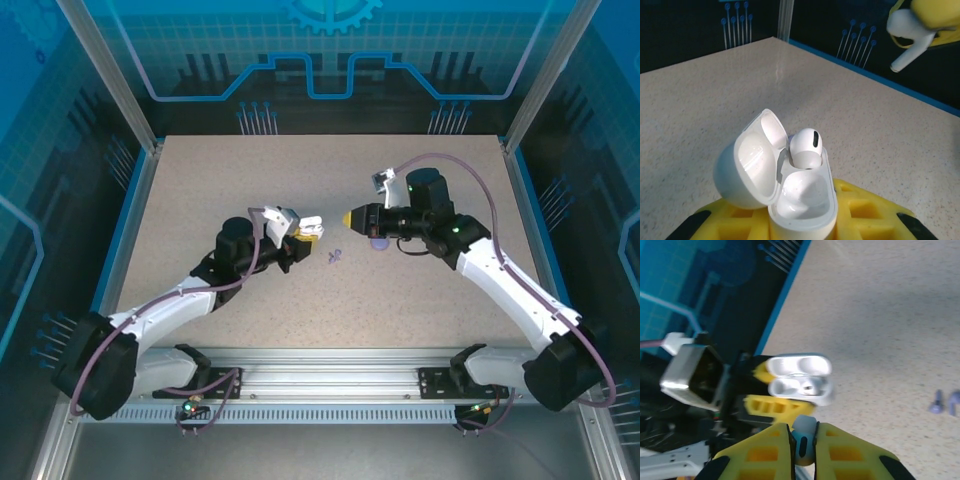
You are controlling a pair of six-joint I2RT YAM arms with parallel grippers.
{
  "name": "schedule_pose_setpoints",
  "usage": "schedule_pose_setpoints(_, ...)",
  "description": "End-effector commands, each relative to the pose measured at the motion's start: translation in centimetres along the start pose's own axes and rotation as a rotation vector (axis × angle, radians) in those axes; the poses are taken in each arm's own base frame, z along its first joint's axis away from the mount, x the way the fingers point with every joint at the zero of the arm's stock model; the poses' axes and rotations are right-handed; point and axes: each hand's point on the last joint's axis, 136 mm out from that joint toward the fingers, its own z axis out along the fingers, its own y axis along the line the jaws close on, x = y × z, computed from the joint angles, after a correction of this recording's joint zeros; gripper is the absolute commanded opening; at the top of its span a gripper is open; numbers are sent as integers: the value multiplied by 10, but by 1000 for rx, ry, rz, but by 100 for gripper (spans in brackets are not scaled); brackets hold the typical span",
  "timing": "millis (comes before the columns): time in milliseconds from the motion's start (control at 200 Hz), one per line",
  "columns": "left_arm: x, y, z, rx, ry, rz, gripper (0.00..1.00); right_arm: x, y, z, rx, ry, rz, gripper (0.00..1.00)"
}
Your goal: Insert the wireless bluetooth earbuds into the charging case
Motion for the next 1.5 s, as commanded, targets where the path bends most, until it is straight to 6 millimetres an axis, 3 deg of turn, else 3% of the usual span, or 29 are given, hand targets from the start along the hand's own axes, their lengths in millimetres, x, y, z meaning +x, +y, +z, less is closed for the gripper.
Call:
schedule_pose_setpoints(0, -40, -17, 4, 66, -130, 93, 8, -13, 40, -6, -98, -54, -6, 11)
schedule_pose_setpoints(215, -55, -28, 9, 77, -169, 153, 8, -13, 77, -1, -177, -63, -38, 11)
schedule_pose_setpoints(355, -63, -34, 9, 87, -190, 163, 8, -10, 87, 5, -195, -47, -51, 11)
schedule_pose_setpoints(660, -80, -43, 0, 99, -233, 182, 8, -11, 86, 14, -172, -52, -69, 11)
schedule_pose_setpoints(1491, -82, -41, -10, 62, -240, 193, 8, -9, 76, 22, -99, -35, -87, 11)
